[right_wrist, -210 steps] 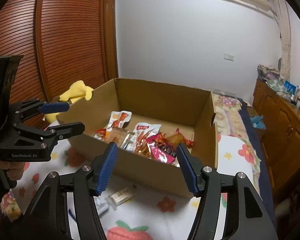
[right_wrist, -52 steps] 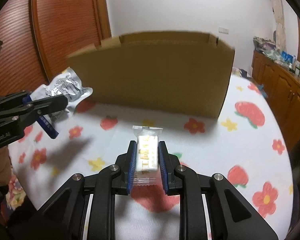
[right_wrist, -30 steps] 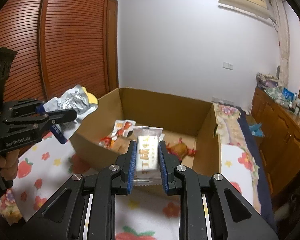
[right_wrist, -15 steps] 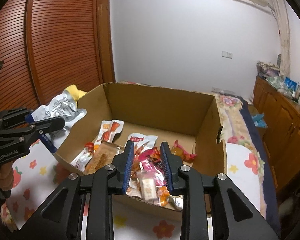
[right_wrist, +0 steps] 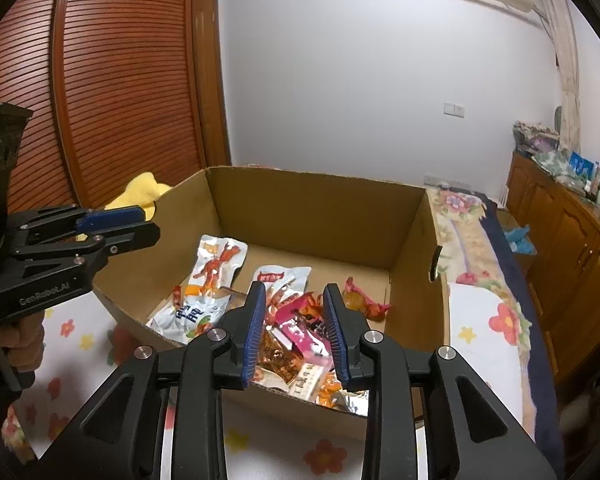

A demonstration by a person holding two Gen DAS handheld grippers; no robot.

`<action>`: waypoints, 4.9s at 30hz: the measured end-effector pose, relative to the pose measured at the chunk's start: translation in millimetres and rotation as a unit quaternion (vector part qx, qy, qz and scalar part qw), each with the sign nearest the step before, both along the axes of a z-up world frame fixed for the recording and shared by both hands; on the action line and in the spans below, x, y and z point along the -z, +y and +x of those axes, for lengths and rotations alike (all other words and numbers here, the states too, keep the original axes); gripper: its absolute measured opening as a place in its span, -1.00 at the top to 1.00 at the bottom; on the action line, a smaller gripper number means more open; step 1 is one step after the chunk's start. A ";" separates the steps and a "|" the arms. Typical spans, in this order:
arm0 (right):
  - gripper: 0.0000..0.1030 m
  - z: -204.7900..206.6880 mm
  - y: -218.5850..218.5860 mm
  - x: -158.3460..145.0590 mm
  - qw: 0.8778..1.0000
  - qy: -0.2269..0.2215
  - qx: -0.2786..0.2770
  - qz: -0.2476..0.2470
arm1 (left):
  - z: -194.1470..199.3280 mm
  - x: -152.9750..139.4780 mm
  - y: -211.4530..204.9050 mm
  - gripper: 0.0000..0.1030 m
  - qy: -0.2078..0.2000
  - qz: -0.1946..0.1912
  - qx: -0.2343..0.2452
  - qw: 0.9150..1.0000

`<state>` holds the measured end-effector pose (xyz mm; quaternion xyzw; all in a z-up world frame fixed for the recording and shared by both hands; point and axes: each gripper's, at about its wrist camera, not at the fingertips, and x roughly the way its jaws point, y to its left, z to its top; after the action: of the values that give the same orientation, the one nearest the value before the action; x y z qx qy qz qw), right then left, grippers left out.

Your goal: Organize snacks

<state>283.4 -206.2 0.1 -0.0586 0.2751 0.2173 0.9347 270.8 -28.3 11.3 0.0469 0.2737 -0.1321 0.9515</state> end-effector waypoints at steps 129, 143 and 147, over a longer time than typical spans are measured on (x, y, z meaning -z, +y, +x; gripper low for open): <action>-0.94 -193.5 -18.3 -43.7 0.987 -0.114 0.111 0.028 | -216.8 -42.3 20.5 -0.91 -0.094 -0.022 -0.087 0.992; -0.94 -193.4 -18.4 -43.6 0.987 -0.114 0.113 0.028 | -216.6 -41.9 20.6 -0.91 -0.094 -0.022 -0.089 0.991; -0.94 -193.4 -18.1 -43.7 0.987 -0.112 0.114 0.028 | -215.9 -40.5 21.0 -0.91 -0.093 -0.022 -0.090 0.991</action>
<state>90.0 -224.3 43.7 -0.0240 0.1676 0.1088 0.9795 54.9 -7.3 51.8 0.0133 0.1843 -0.0472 0.9816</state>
